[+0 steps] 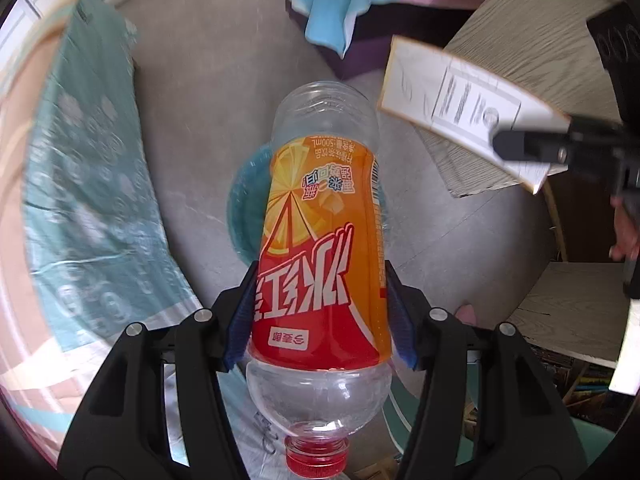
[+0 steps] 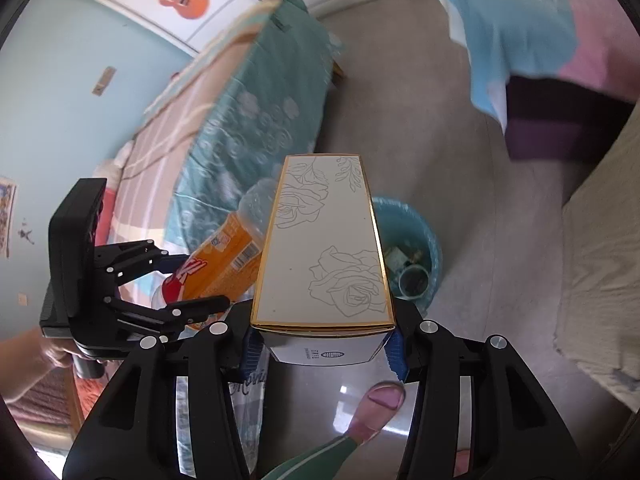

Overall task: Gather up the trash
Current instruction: 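Carry the orange bottle and white box off the table over the teal bin, then open both grippers to drop the bottle and box into the bin, then move both grippers back over the table toward the remaining bottles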

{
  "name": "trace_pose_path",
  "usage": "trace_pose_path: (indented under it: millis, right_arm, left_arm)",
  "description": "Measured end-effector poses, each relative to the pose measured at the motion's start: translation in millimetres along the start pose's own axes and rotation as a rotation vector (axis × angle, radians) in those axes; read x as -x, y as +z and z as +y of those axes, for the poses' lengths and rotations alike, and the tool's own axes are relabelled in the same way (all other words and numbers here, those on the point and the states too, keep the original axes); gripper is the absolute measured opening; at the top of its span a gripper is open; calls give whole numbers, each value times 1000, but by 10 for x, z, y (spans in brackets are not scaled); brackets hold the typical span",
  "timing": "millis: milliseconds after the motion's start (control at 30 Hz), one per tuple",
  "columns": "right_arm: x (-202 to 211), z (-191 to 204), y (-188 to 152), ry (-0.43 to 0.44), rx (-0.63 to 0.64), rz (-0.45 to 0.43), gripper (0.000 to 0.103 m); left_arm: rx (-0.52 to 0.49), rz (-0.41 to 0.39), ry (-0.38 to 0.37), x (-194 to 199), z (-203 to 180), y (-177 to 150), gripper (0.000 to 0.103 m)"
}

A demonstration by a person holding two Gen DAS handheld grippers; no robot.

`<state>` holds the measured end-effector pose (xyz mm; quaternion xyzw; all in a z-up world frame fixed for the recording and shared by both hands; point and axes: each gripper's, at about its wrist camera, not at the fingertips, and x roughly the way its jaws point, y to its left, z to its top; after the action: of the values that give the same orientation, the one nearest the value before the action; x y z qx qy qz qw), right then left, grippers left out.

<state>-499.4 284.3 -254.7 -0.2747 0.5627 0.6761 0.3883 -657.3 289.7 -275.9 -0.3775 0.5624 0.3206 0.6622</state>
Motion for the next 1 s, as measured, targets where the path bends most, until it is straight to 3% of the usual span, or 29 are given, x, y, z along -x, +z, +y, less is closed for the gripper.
trace_pose_path:
  millis: [233, 367, 433, 467, 500, 700, 900, 1000]
  right_arm:
    - [-1051, -499, -206, -57, -102, 128, 50]
    - [-1413, -654, -259, -79, -130, 176, 50]
    - [-1548, -723, -241, -79, -163, 182, 55]
    - [-1592, -774, -243, -77, -181, 183, 61]
    - [-1617, -808, -229, -81, -213, 183, 70]
    - [-1415, -823, -100, -74, -237, 123, 71]
    - [-927, -667, -71, -59, -166, 76, 71]
    - [-656, -549, -122, -58, -136, 71, 71]
  left_arm:
    - [19, 139, 13, -1015, 142, -5, 55]
    - [48, 207, 7, -1375, 225, -61, 55]
    - [67, 241, -12, -1493, 260, -53, 56]
    - [71, 259, -9, -1547, 271, -38, 60]
    - [70, 269, 16, -1575, 265, -24, 77]
    - [46, 215, 76, -1421, 254, 44, 87]
    - [64, 181, 68, -1176, 238, 2, 87]
    - [90, 139, 50, -854, 206, -75, 87]
